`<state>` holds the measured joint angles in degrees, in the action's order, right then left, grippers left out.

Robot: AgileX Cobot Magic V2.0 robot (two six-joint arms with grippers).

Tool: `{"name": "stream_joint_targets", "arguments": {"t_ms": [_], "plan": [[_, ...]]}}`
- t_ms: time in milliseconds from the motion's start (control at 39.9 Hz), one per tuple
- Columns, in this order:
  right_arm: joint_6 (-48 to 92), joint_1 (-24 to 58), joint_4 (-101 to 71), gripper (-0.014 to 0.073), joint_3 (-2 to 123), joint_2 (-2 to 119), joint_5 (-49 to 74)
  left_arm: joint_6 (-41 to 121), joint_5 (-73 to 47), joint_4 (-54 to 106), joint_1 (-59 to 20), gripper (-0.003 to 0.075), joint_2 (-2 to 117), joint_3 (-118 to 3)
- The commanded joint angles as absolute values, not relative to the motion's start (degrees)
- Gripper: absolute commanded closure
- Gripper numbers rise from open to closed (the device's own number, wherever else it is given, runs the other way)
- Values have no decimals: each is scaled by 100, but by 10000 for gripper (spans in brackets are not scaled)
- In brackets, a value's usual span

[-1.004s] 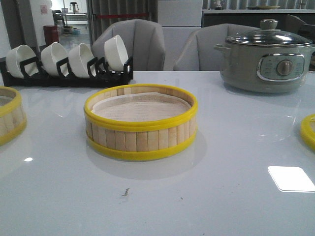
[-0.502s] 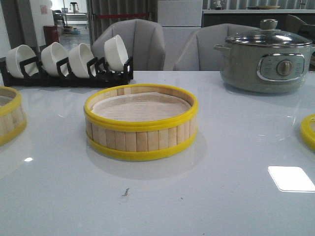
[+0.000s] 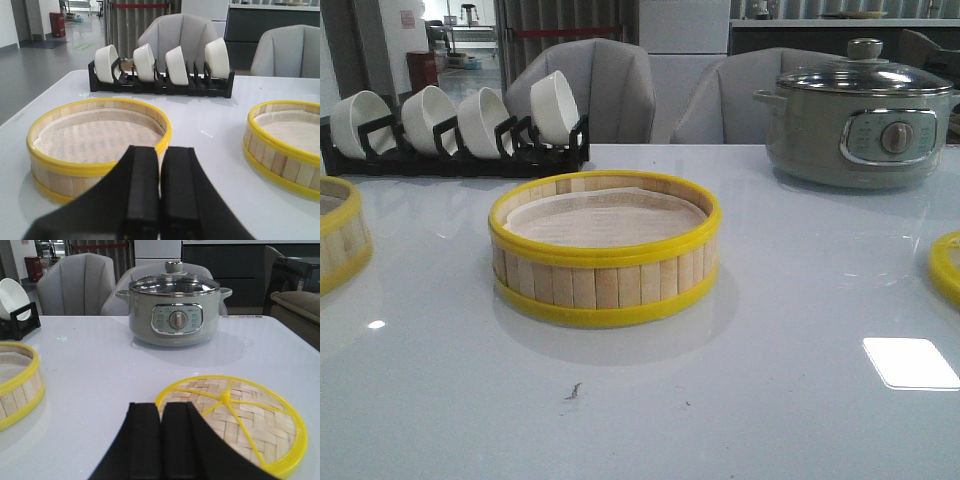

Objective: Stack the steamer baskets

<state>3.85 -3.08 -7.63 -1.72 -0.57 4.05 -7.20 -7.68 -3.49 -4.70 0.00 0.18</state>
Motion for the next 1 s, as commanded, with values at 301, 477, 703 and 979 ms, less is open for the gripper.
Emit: {"name": "stream_joint_targets", "arguments": {"t_ms": [301, 477, 703, 979], "plan": [[419, -353, -763, 565, -89, -177, -78, -708, -1145, -748, -1281, 625, 4019, -3719], [419, -353, -763, 565, -89, -177, -78, -708, -2511, -893, -1281, 625, 5515, -6038], [419, -353, -763, 565, -89, -177, -78, -708, -3931, -1051, -1281, 625, 6517, -7294], [419, -353, -763, 565, -89, -177, -78, -708, -3934, -894, -1281, 625, 6761, -7323]]}}
